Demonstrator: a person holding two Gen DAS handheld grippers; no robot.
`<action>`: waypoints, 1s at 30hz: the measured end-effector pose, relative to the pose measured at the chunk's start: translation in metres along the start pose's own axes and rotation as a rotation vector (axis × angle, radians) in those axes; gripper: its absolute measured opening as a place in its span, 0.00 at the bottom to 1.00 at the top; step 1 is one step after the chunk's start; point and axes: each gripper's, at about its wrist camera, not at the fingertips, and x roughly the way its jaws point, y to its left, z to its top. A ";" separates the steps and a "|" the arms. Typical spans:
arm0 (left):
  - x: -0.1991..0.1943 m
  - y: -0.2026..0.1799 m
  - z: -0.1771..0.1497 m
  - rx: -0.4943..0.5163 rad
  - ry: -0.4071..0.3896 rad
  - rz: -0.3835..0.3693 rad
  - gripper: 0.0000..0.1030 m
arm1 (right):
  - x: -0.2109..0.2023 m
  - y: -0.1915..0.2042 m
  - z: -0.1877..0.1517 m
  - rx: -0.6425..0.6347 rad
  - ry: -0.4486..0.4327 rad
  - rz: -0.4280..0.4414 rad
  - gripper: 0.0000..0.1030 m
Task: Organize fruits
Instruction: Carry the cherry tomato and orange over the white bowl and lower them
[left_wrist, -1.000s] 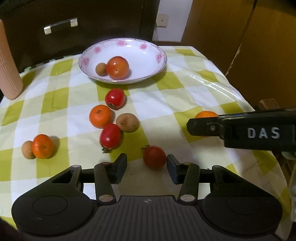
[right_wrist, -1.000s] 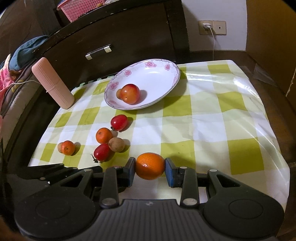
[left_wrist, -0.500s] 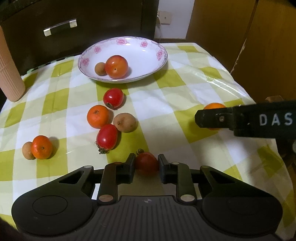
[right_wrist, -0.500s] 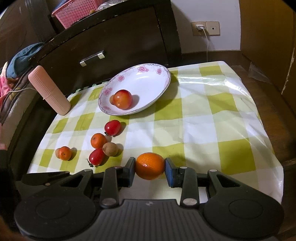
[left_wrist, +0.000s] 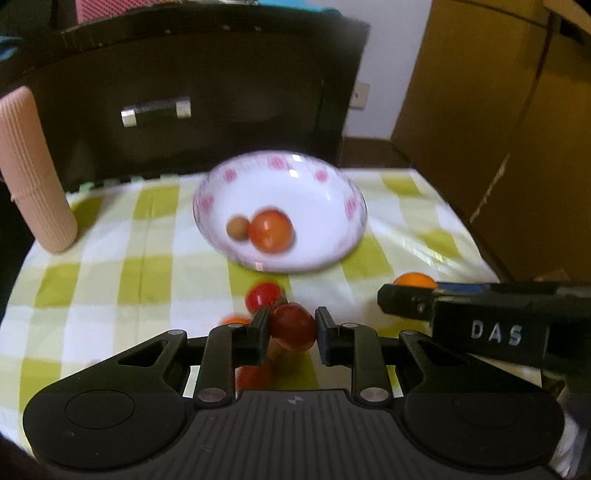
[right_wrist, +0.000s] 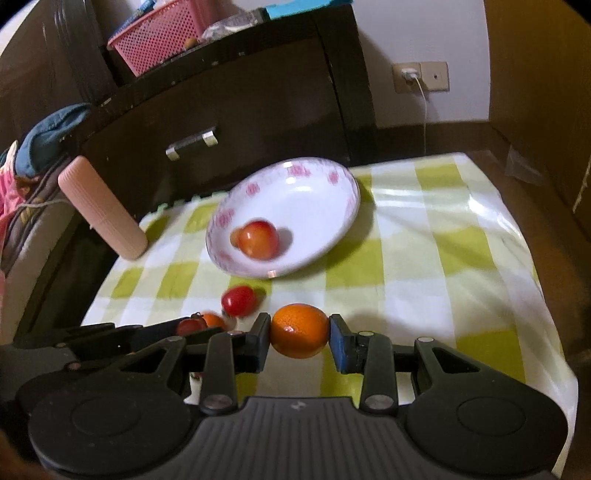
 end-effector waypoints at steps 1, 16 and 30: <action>0.002 0.002 0.005 -0.003 -0.009 0.003 0.32 | 0.002 0.001 0.005 0.000 -0.008 -0.001 0.32; 0.055 0.029 0.063 -0.071 -0.046 0.024 0.30 | 0.068 -0.012 0.064 0.051 -0.039 0.033 0.32; 0.075 0.045 0.071 -0.143 -0.017 -0.008 0.33 | 0.091 -0.023 0.073 0.106 -0.027 0.104 0.33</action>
